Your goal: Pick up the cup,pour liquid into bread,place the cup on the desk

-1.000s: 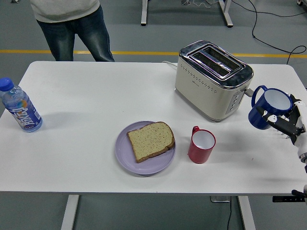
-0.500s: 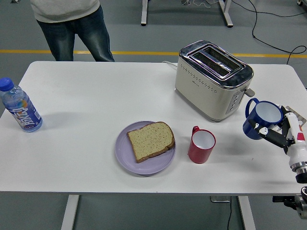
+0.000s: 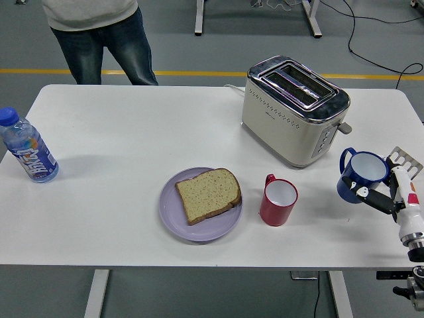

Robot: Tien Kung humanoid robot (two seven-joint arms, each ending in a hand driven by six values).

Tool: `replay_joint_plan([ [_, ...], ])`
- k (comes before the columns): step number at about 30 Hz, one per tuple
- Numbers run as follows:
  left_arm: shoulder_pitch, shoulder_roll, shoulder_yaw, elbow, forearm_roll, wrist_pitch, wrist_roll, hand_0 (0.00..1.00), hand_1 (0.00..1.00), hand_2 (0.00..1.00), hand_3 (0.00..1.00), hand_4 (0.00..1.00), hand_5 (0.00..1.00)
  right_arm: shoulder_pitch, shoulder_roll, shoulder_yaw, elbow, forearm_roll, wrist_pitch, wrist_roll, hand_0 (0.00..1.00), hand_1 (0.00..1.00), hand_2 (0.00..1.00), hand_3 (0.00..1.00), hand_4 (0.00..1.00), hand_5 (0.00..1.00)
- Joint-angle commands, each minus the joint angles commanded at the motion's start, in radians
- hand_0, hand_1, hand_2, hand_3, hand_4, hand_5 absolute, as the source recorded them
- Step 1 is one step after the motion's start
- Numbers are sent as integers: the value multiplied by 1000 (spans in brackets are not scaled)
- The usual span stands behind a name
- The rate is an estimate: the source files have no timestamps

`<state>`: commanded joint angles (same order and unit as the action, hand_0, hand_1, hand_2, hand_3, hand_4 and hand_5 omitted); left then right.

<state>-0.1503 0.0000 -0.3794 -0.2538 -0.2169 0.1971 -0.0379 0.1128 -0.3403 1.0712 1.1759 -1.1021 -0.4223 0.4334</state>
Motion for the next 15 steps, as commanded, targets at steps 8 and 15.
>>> replay_joint_plan([
  [8,-1,0,2,-1,-3,0,0,690,756,773,611,396,998,27,19,-39,-62,11,-13,29,437,311,468,489,701,2],
  [15,-1,0,2,-2,-3,1,1,690,756,773,611,396,998,40,29,-54,-109,32,-23,51,447,318,470,487,703,2],
])
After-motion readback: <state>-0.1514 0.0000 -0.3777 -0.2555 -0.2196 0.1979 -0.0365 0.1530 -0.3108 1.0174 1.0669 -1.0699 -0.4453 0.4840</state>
